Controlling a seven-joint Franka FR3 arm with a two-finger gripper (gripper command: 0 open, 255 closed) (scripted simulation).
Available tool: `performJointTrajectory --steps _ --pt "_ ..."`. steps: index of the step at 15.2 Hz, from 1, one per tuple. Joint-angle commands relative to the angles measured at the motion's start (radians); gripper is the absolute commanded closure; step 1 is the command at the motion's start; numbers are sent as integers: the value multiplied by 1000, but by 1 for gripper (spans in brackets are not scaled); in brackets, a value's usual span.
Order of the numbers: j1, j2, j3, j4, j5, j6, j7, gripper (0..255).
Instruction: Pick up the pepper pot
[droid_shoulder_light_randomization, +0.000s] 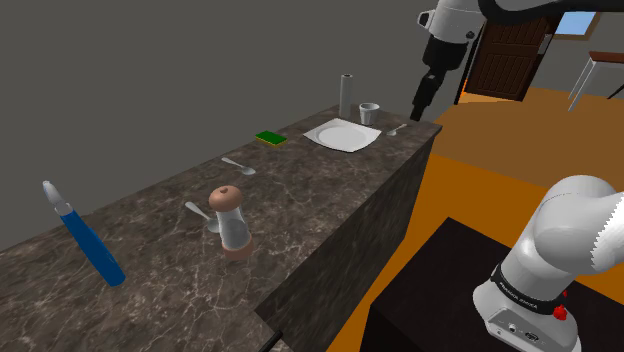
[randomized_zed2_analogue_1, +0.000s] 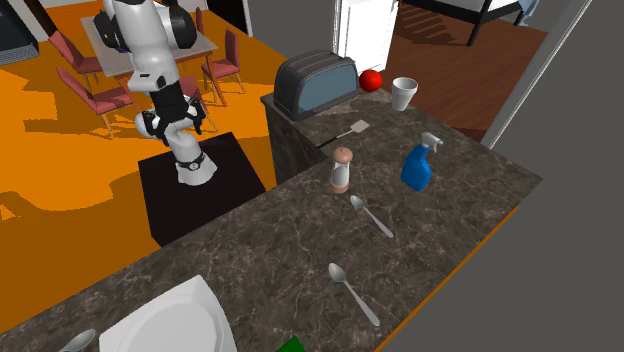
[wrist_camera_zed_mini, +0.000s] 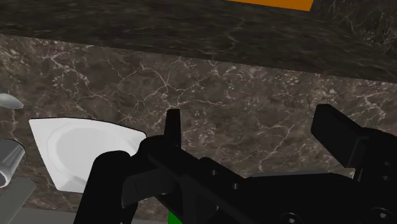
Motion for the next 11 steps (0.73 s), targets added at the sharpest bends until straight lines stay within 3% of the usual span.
performJointTrajectory --steps 1,11 --pt "0 0 0 0 0 0 0 0" --pt "29 211 240 115 37 83 240 0"
